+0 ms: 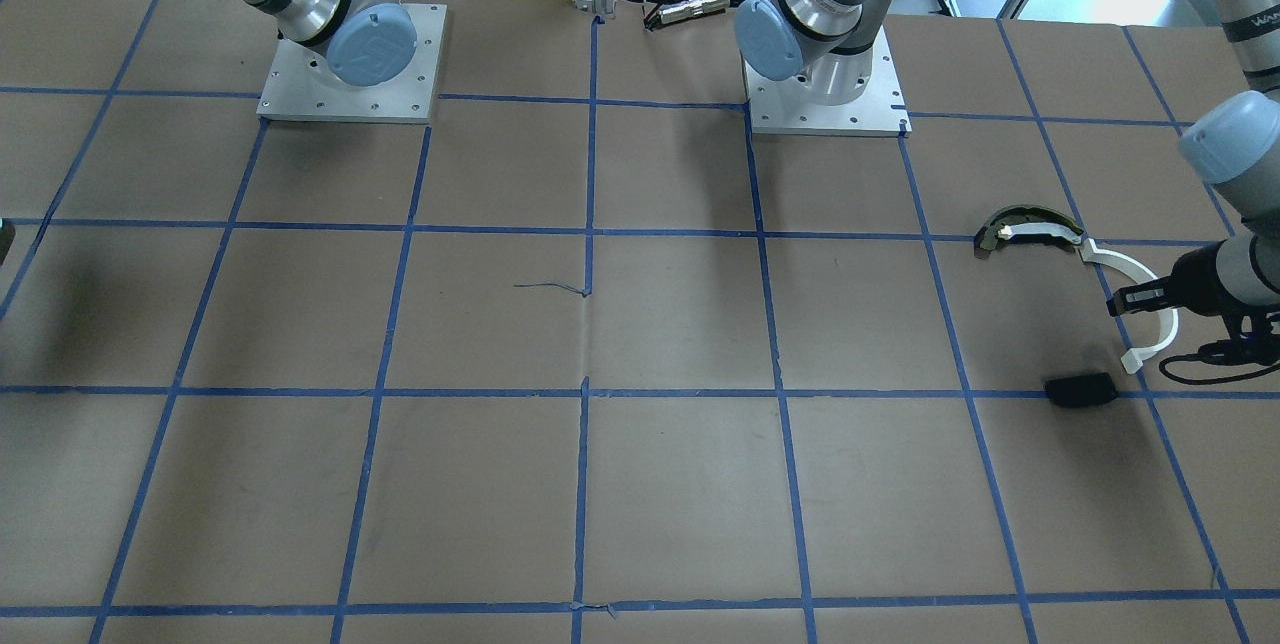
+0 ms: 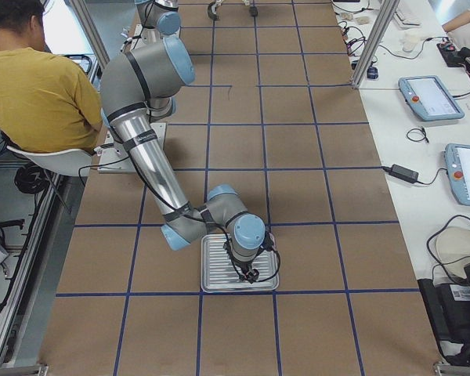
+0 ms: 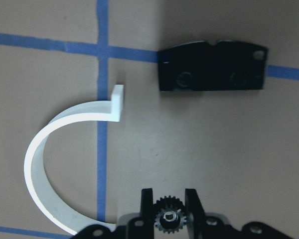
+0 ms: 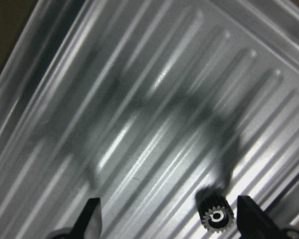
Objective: Place bearing gear from tray to pile
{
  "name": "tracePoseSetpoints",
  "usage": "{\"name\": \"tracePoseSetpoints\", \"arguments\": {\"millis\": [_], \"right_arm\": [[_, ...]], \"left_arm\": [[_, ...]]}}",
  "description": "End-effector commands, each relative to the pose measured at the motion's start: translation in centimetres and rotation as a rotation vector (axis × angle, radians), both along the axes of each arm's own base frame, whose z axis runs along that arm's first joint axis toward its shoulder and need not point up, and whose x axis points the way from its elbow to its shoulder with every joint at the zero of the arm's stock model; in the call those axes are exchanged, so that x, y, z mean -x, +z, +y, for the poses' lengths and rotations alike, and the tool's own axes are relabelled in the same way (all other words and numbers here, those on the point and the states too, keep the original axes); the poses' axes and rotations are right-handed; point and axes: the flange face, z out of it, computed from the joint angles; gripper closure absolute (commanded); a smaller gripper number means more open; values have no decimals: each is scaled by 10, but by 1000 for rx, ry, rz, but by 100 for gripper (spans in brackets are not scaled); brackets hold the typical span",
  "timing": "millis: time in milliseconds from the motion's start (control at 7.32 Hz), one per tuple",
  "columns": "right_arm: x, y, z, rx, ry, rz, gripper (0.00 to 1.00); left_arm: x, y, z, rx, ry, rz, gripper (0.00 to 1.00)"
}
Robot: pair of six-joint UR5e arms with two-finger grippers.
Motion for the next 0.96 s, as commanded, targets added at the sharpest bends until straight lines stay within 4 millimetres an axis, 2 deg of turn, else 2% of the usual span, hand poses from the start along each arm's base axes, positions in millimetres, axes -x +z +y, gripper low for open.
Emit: {"name": "tracePoseSetpoints", "arguments": {"millis": [0, 137, 546, 683, 820], "right_arm": [[2, 0, -1, 10, -1, 16, 8], [3, -6, -2, 7, 1, 12, 10], [4, -6, -2, 12, 1, 24, 11], [4, -6, -2, 13, -2, 24, 17], [4, -6, -2, 11, 1, 24, 38]], "left_arm": [[-5, -32, 0, -23, -6, 25, 100], [-3, -32, -1, -23, -14, 26, 100], [3, -35, -1, -37, -97, 65, 100], [9, -36, -3, -41, -109, 69, 100], [14, -37, -5, -42, -117, 69, 100]]}}
